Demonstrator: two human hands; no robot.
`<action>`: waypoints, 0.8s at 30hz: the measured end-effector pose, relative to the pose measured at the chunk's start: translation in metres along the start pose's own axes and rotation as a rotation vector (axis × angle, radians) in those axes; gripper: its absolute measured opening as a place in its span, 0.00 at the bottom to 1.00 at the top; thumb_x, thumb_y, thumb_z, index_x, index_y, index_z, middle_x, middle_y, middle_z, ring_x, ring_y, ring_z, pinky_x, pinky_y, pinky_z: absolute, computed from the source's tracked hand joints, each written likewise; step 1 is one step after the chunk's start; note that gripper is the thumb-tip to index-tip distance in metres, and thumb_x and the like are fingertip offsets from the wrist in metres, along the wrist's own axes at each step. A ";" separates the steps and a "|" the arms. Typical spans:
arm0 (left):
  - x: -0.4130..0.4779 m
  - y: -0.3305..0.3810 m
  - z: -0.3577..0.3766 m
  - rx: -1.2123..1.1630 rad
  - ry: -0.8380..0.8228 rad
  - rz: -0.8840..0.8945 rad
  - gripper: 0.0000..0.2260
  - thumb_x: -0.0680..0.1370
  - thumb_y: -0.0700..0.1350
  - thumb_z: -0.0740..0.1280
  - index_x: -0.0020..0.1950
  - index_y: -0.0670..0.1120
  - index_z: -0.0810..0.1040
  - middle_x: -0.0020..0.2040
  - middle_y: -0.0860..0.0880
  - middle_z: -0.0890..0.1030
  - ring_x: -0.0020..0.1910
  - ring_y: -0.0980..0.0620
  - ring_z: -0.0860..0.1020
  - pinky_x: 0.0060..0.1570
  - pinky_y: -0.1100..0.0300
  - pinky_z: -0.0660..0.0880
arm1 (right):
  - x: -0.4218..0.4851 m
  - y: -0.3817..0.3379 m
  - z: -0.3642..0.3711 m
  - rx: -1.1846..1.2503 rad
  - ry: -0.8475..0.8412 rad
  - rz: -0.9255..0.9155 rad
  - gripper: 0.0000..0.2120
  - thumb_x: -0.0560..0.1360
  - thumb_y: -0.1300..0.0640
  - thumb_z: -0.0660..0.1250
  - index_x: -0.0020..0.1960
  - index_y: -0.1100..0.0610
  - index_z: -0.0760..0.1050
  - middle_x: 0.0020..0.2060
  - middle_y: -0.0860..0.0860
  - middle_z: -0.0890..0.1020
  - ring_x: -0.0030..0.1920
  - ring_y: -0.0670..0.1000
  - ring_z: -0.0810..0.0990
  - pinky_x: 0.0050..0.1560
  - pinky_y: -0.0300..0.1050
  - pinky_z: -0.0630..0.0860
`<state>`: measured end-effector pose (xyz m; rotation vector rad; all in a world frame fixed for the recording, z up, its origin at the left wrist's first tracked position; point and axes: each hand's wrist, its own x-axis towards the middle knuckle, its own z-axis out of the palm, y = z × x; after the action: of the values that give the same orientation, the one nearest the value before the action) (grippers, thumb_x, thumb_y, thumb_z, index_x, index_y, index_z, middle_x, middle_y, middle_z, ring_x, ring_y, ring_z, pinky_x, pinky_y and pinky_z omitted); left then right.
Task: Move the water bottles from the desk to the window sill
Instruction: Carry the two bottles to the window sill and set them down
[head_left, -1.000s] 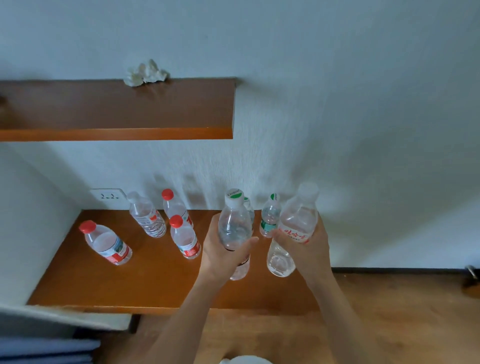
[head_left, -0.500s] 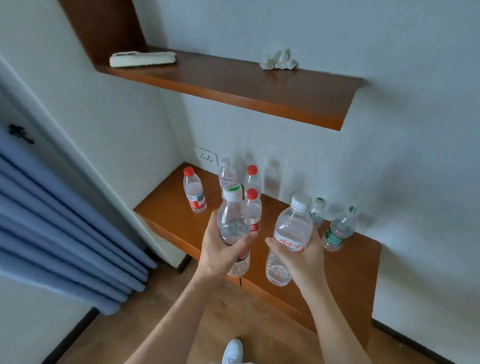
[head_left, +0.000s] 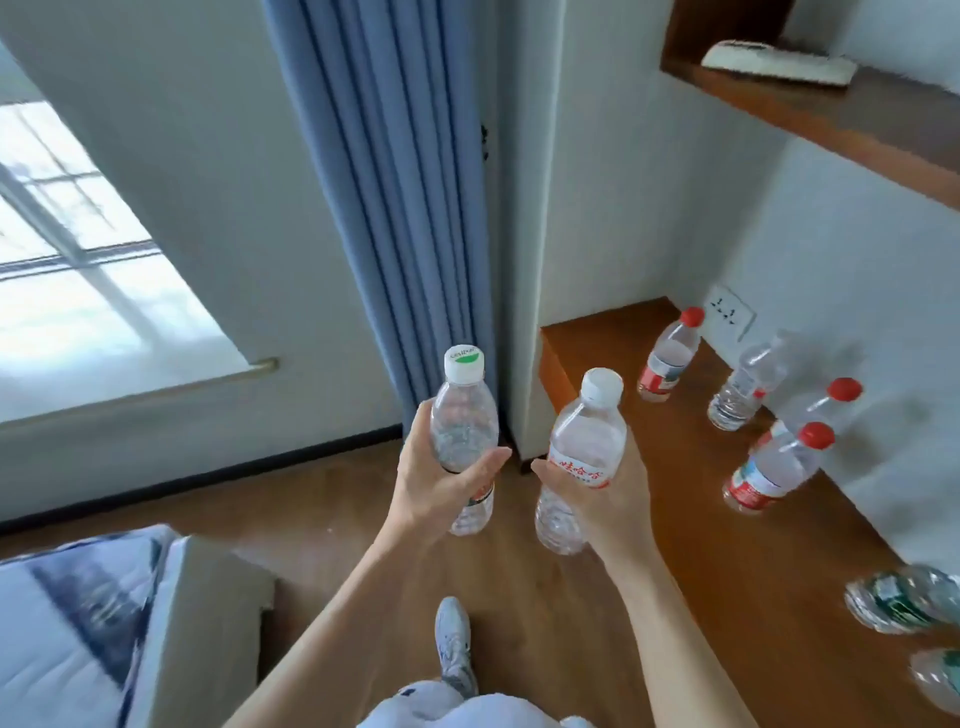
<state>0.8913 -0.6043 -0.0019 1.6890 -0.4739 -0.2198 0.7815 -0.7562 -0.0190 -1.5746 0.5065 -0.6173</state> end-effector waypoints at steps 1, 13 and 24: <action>-0.001 -0.003 -0.017 0.010 0.057 -0.016 0.22 0.63 0.53 0.79 0.52 0.55 0.74 0.43 0.53 0.82 0.44 0.51 0.82 0.45 0.54 0.80 | 0.003 -0.001 0.017 -0.002 -0.059 -0.005 0.31 0.65 0.53 0.81 0.63 0.43 0.70 0.51 0.37 0.81 0.57 0.42 0.80 0.53 0.38 0.80; -0.007 -0.046 -0.201 0.069 0.547 -0.089 0.24 0.64 0.56 0.78 0.55 0.59 0.73 0.48 0.55 0.80 0.51 0.47 0.81 0.53 0.41 0.79 | 0.040 0.004 0.232 -0.021 -0.537 0.029 0.34 0.58 0.45 0.81 0.61 0.41 0.72 0.54 0.43 0.82 0.57 0.46 0.81 0.58 0.50 0.79; 0.068 -0.101 -0.380 0.070 0.794 -0.126 0.24 0.64 0.56 0.78 0.56 0.55 0.73 0.49 0.50 0.80 0.50 0.48 0.81 0.52 0.43 0.80 | 0.097 0.003 0.467 -0.091 -0.765 -0.027 0.33 0.56 0.39 0.80 0.58 0.44 0.72 0.48 0.40 0.82 0.52 0.44 0.81 0.51 0.44 0.79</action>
<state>1.1252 -0.2814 -0.0252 1.7184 0.2204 0.3778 1.1601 -0.4669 -0.0353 -1.7592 -0.0646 0.0188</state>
